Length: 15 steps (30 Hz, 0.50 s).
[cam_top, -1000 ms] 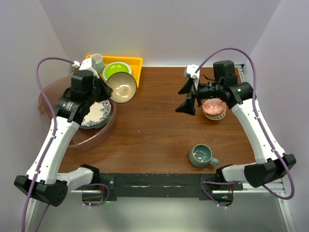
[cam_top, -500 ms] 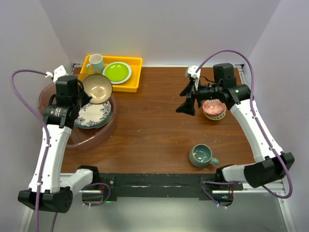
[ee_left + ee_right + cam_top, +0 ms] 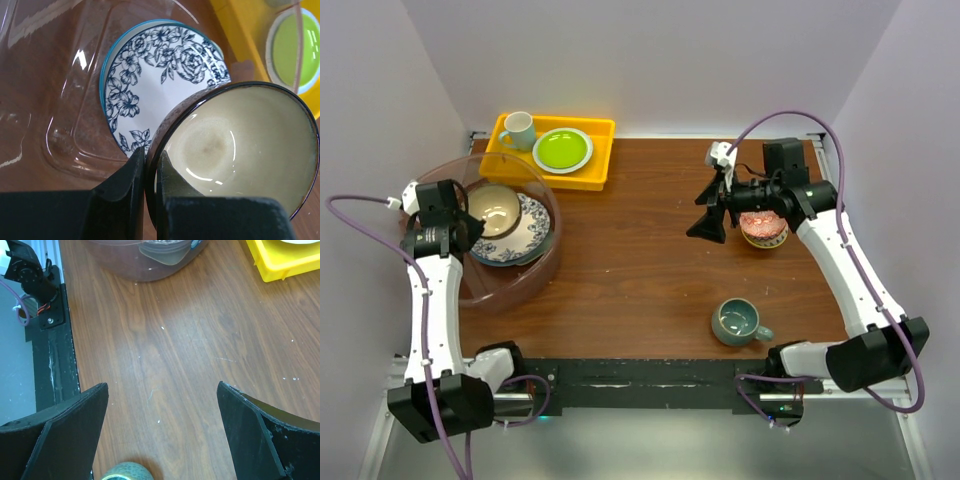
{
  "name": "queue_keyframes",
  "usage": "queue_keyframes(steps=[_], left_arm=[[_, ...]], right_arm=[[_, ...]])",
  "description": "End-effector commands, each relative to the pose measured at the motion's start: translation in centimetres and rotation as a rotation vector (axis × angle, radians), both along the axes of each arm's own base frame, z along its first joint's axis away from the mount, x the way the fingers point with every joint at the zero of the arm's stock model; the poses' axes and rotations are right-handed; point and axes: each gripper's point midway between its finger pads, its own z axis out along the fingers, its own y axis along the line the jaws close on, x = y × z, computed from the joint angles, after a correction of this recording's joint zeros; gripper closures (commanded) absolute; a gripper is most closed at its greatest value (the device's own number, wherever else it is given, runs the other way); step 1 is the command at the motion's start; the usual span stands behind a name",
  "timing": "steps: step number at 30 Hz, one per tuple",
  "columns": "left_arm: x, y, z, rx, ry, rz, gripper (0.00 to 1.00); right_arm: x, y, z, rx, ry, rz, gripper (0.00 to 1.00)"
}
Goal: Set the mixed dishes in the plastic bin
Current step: Place the bowl in the plastic bin.
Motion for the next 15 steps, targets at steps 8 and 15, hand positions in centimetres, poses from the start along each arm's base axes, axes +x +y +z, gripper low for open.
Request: queue_keyframes(steps=[8, 15], left_arm=[[1.7, 1.0, 0.9, -0.089, -0.111, 0.104, 1.0], [2.6, 1.1, -1.4, -0.126, -0.049, 0.107, 1.0]], right_arm=[[0.0, -0.1, 0.0, 0.01, -0.028, 0.0, 0.06], [-0.1, -0.3, -0.5, -0.005, -0.028, -0.006, 0.06]])
